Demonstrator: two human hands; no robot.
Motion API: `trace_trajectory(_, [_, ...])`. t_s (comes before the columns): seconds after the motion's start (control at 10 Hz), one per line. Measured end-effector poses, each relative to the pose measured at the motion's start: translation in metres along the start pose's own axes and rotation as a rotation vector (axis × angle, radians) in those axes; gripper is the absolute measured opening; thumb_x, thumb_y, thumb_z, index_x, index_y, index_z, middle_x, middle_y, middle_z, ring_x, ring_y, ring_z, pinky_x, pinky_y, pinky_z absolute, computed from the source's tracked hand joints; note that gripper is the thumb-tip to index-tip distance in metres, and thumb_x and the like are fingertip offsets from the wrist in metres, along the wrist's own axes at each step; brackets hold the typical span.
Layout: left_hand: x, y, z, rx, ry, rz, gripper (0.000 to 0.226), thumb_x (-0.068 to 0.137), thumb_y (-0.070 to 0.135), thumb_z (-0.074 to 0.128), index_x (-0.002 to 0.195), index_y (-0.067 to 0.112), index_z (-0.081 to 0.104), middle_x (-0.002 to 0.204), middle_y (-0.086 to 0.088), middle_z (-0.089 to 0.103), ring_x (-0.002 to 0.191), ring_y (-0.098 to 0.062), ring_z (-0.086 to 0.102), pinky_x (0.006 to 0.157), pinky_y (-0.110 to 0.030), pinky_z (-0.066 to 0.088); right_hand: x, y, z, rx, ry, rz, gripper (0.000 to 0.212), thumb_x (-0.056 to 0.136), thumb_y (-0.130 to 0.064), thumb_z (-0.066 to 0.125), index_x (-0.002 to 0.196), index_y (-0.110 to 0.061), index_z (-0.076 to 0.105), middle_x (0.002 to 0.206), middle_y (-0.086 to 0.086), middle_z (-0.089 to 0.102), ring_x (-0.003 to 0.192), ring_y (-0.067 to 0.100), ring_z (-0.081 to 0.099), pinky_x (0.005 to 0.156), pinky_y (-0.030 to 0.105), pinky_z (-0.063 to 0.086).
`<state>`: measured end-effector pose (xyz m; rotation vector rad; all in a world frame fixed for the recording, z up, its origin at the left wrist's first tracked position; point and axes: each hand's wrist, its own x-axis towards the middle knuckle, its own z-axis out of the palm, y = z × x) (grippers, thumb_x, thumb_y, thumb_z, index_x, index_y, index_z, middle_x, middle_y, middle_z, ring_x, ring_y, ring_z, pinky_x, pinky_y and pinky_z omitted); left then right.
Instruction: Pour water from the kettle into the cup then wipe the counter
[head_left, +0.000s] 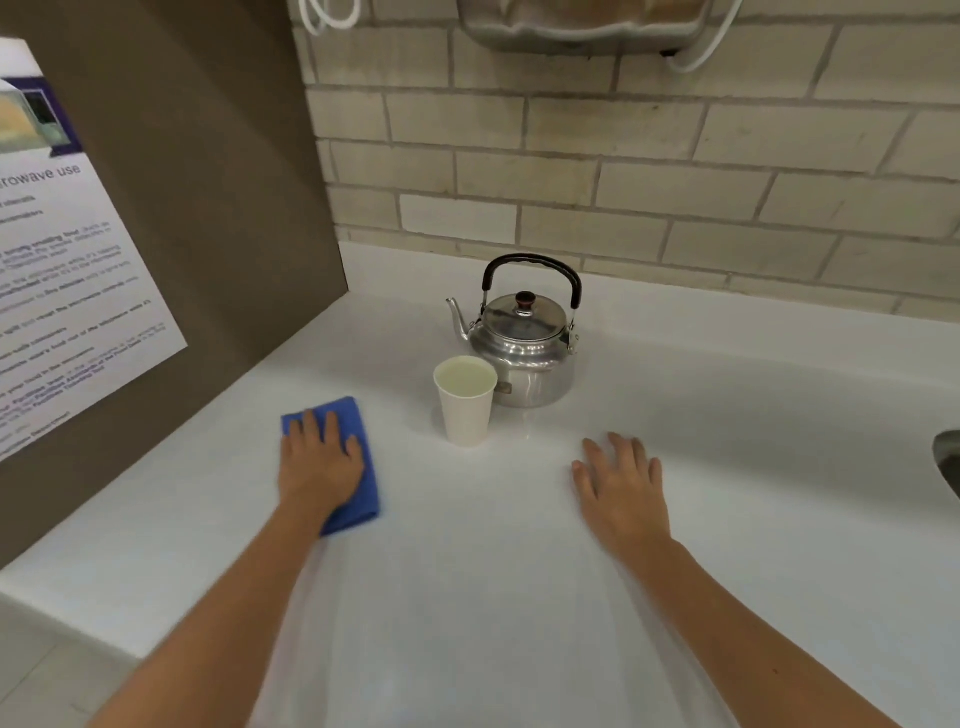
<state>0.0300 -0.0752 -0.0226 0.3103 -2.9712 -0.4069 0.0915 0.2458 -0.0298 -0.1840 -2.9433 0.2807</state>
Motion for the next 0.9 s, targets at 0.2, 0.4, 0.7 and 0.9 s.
trace_trajectory(0.2, [0.070,0.020,0.014,0.077,-0.086,0.037,0.056,0.096,0.032,0.026,0.145,0.006,0.016,0.154,-0.023,0.013,0.141,-0.041,0.011,0.116,-0.049,0.008,0.012,-0.005,0.004,0.022,0.004,0.076,0.042,0.095,-0.038,0.033,0.133,-0.023,0.039,0.143,0.009,0.034,0.135,0.032,0.021,0.110,0.047,0.021])
trace_trajectory(0.4, [0.086,0.040,0.024,0.087,-0.198,0.433,0.055,0.097,0.034,0.022,0.146,0.013,0.010,0.158,-0.015,0.006,0.144,-0.031,0.006,0.119,-0.043,0.003,0.039,-0.025,0.007,-0.003,0.000,0.217,0.042,0.095,-0.039,0.033,0.134,-0.027,0.038,0.145,0.007,0.032,0.131,0.036,0.023,0.109,0.049,0.020])
trace_trajectory(0.7, [0.146,0.037,0.024,0.044,-0.307,0.569,0.056,0.098,0.036,0.019,0.147,0.016,0.002,0.158,-0.010,-0.004,0.146,-0.025,-0.004,0.120,-0.038,-0.002,0.060,-0.042,0.008,0.030,0.035,0.339,0.038,0.094,-0.038,0.033,0.130,-0.032,0.042,0.144,0.003,0.036,0.132,0.030,0.025,0.107,0.045,0.021])
trace_trajectory(0.9, [0.146,0.041,0.018,-0.053,-0.230,0.582,0.054,0.098,0.033,0.020,0.146,0.012,0.008,0.158,-0.010,0.007,0.146,-0.024,0.003,0.120,-0.037,0.001,0.074,-0.046,-0.014,0.035,0.011,0.382,0.042,0.096,-0.041,0.027,0.135,-0.029,0.037,0.145,0.005,0.034,0.134,0.028,0.027,0.111,0.047,0.018])
